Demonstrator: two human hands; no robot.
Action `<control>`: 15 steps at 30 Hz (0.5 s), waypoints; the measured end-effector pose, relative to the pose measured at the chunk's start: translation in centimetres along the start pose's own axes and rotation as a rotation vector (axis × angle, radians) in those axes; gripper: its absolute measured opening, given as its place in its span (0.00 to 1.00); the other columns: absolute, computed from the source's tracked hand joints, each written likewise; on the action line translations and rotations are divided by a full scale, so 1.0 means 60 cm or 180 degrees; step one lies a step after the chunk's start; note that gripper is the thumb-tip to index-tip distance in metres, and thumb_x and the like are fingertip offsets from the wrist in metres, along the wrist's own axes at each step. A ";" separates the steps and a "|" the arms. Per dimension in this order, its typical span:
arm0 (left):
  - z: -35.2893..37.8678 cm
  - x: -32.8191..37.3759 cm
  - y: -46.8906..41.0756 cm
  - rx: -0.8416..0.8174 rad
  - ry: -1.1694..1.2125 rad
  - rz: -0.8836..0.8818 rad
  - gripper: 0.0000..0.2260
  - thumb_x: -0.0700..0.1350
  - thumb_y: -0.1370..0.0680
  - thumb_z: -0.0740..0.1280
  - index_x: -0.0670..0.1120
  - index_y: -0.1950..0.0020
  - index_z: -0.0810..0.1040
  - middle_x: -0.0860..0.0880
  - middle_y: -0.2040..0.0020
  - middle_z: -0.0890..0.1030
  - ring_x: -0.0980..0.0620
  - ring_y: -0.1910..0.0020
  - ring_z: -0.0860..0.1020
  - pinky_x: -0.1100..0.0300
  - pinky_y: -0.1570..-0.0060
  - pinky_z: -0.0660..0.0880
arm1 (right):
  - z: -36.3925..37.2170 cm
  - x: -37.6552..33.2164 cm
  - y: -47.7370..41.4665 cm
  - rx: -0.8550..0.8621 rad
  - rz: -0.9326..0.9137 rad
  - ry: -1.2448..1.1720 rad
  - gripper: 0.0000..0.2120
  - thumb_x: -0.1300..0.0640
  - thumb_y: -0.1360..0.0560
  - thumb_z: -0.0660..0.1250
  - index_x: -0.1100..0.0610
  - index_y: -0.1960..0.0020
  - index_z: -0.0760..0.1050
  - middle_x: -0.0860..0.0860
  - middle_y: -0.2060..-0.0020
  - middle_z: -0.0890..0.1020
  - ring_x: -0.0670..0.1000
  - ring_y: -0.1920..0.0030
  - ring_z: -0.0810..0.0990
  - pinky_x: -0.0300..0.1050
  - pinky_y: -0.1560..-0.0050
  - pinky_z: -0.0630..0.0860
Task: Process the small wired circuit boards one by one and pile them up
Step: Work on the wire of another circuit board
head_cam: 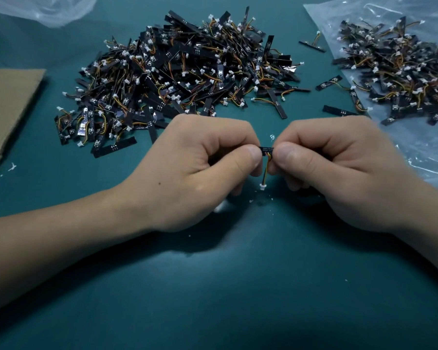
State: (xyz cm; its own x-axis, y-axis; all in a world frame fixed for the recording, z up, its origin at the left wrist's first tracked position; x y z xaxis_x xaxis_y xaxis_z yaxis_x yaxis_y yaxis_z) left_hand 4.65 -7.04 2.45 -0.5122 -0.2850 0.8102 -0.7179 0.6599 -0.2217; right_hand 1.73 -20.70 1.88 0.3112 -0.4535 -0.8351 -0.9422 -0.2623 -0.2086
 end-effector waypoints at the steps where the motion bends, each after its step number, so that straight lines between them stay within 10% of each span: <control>1: 0.001 0.000 -0.001 -0.0022 0.0002 -0.0016 0.11 0.40 0.20 0.63 0.46 0.60 0.80 0.49 0.71 0.79 0.52 0.72 0.75 0.63 0.69 0.69 | -0.001 -0.001 0.001 0.0023 -0.0014 0.0026 0.13 0.48 0.20 0.62 0.51 0.57 0.80 0.49 0.70 0.79 0.48 0.71 0.75 0.39 0.69 0.71; 15: 0.001 -0.001 -0.002 -0.0074 0.0034 -0.0071 0.14 0.39 0.21 0.61 0.38 0.67 0.72 0.43 0.73 0.70 0.51 0.73 0.67 0.61 0.70 0.65 | 0.013 -0.007 -0.002 -0.0285 0.0006 0.0227 0.14 0.52 0.18 0.60 0.50 0.61 0.77 0.47 0.69 0.80 0.50 0.69 0.78 0.37 0.66 0.71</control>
State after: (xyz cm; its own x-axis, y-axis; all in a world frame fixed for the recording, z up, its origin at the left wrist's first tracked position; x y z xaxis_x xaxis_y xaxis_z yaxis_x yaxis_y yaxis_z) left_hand 4.75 -7.14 2.38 -0.4911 -0.2925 0.8205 -0.7178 0.6695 -0.1910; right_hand 1.61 -19.78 1.85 0.3205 -0.5128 -0.7964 -0.9289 -0.3349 -0.1582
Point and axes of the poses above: each hand's wrist, its own y-axis away from the middle knuckle, its own z-axis out of the palm, x = y × z, the point moved 8 cm from there along -y, towards the middle knuckle
